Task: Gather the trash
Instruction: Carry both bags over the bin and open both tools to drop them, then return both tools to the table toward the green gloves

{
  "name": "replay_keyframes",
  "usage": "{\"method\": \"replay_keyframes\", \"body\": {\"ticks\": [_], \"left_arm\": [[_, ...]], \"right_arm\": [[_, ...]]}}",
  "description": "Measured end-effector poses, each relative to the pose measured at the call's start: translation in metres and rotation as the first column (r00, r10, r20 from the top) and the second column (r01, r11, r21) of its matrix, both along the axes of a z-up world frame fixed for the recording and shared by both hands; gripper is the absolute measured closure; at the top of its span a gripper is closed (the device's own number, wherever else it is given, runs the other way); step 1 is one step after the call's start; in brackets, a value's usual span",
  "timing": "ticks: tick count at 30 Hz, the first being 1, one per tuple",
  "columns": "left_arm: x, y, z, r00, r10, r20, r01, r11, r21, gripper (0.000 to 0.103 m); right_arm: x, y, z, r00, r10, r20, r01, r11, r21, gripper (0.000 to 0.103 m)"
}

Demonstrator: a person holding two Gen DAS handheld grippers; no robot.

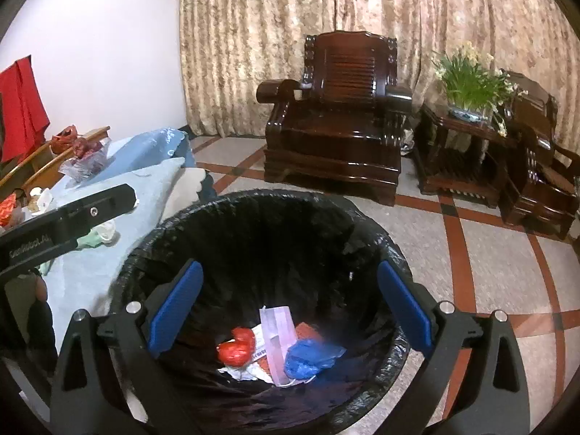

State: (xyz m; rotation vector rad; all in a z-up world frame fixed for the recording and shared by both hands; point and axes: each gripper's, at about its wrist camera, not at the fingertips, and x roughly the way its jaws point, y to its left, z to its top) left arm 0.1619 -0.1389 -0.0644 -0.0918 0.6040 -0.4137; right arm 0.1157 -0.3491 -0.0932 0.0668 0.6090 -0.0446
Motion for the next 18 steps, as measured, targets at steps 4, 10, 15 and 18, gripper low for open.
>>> {"method": "replay_keyframes", "body": {"ticks": [4, 10, 15, 18], "left_arm": [[-0.005, 0.020, 0.006, 0.999, 0.038, 0.019, -0.038, 0.999, 0.008, 0.019], [-0.018, 0.066, 0.014, 0.990, 0.130, 0.051, -0.132, 0.991, 0.030, 0.019], [-0.025, 0.105, 0.016, 0.974, 0.216, 0.061, -0.219, 0.975, 0.035, 0.019], [-0.029, 0.128, 0.016, 0.963, 0.261, 0.068, -0.265, 0.963, 0.045, 0.019]], "right_arm": [[-0.002, 0.012, 0.008, 1.000, 0.023, 0.016, -0.023, 1.000, 0.002, 0.008], [0.001, 0.041, 0.016, 0.996, 0.083, 0.030, -0.084, 0.996, 0.011, 0.008], [0.007, 0.075, 0.020, 0.988, 0.152, 0.033, -0.152, 0.988, 0.007, 0.008], [0.010, 0.096, 0.021, 0.982, 0.185, 0.035, -0.185, 0.983, 0.012, 0.008]]}}
